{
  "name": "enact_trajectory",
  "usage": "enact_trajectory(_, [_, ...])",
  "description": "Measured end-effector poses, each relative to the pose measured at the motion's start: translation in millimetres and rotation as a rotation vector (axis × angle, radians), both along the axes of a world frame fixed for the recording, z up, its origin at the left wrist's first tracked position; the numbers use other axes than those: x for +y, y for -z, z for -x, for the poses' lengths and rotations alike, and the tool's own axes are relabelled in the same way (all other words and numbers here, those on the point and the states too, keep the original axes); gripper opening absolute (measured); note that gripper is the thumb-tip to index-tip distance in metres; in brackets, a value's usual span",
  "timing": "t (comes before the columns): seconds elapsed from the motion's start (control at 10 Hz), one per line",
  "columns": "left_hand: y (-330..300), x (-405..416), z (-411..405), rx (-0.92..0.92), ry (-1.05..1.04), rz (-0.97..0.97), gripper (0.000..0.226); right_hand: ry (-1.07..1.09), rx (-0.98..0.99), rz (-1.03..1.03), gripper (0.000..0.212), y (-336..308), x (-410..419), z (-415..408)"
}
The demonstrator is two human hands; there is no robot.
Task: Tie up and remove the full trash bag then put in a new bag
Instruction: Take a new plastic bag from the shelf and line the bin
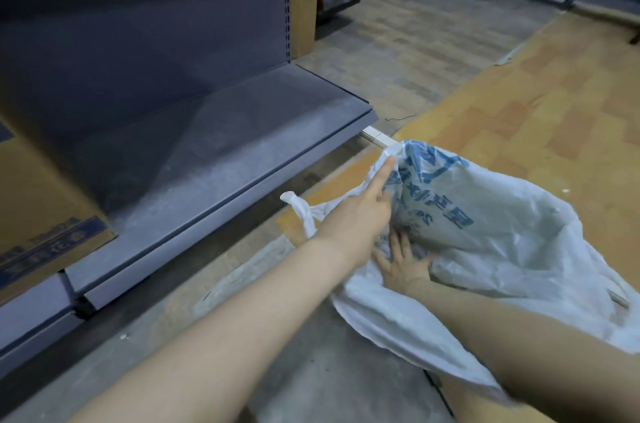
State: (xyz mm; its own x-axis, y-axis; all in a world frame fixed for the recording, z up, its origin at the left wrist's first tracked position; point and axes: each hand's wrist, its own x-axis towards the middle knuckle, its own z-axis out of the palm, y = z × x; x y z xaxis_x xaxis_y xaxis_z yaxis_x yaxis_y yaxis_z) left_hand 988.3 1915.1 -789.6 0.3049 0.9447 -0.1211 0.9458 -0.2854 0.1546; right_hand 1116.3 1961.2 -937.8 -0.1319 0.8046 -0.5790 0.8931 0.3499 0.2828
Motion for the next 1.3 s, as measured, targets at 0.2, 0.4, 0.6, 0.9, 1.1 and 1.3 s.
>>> enact_trajectory(0.2, [0.3, 2.2, 0.8, -0.020, -0.026, -0.009, 0.063, 0.037, -0.055, 0.179, 0.089, -43.3, 1.6, -1.0])
enact_trajectory(0.4, [16.4, -27.1, -5.5, -0.021, -0.242, -0.035, 0.078, 0.331, 0.037, 0.197, 0.092, -27.6, -37.8, -24.9])
enact_trajectory(0.6, [31.9, -49.2, -2.7, -0.280, -0.357, -0.029, 0.069, 0.300, 0.101, 0.136, 0.100, 8.1, -35.6, -4.7])
enact_trajectory(0.9, [22.2, -74.3, -10.1, 0.128, -0.233, -0.345, 0.078, 0.238, 0.199, -0.085, 0.096, 8.9, -47.4, -14.2])
enact_trajectory(1.1, [23.1, -73.9, -5.8, -0.094, -0.284, -0.228, 0.076, 0.289, 0.123, 0.066, 0.075, -2.6, -31.5, 15.5])
enact_trajectory(1.3, [11.2, -57.0, 6.1, -0.318, -0.319, -0.129, 0.072, 0.090, 0.323, 0.020, 0.092, 7.6, -49.8, 18.4])
